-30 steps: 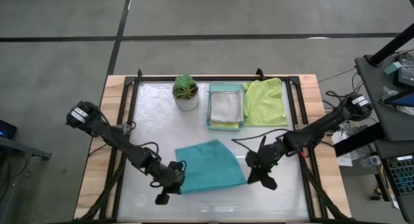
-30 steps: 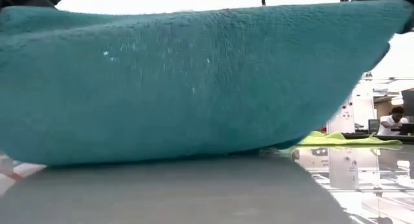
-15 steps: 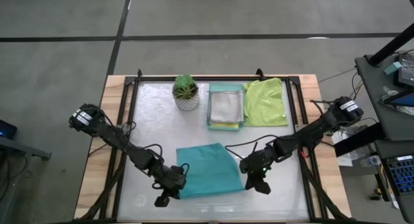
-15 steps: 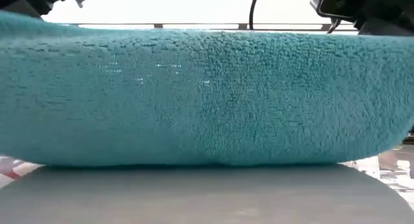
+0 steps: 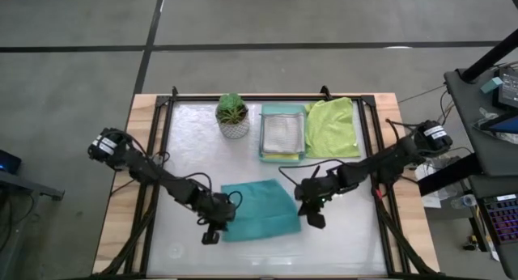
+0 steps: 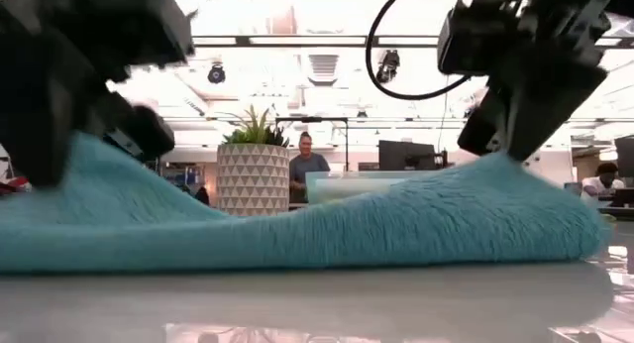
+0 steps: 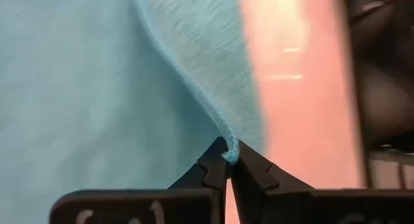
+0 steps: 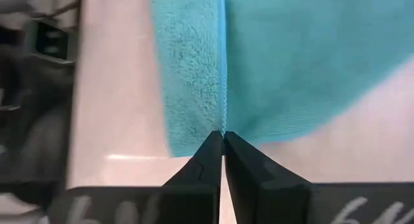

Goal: Fold microfiber towels
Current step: Fold the blue microfiber cloth

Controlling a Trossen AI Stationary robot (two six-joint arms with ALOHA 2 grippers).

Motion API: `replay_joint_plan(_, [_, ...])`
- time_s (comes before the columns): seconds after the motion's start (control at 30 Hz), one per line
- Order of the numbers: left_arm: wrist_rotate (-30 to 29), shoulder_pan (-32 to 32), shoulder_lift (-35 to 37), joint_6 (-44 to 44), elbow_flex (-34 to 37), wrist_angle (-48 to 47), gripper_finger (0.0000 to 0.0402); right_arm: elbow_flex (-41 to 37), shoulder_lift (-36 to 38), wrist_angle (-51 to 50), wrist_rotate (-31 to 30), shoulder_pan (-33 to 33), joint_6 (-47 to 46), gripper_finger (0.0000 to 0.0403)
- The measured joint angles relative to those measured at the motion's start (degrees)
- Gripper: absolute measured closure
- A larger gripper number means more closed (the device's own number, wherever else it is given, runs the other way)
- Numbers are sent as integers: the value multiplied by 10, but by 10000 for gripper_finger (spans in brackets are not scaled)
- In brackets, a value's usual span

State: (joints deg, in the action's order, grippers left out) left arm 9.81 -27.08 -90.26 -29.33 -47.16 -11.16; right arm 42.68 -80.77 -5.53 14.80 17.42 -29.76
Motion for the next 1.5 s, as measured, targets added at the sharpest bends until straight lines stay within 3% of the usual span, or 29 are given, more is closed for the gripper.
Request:
replay_joint_plan(0.2, [-33, 40, 2, 7, 2, -98, 402, 0, 0, -29, -29, -26, 32, 394])
replay_joint_plan(0.57, [-34, 51, 2, 27, 11, -93, 398, 0, 0, -26, -30, -31, 38, 394])
replay_joint_plan(0.8, [-35, 58, 2, 27, 3, -93, 330, 0, 0, -17, -29, -31, 26, 392])
replay_joint_plan(1.1, [-32, 58, 19, 27, -16, -172, 245, 0, 0, -15, -29, -23, 0, 321])
replay_joint_plan(1.27, [-31, 59, 36, 28, -29, -218, 235, 0, 3, -36, -46, -28, 8, 271])
replay_joint_plan(1.4, [-34, 65, 52, 38, -44, -209, 235, -2, 8, -53, -80, -28, 32, 247])
replay_joint_plan(1.5, [-72, 69, 55, 63, -54, -168, 235, -5, 9, -60, -120, -28, 40, 242])
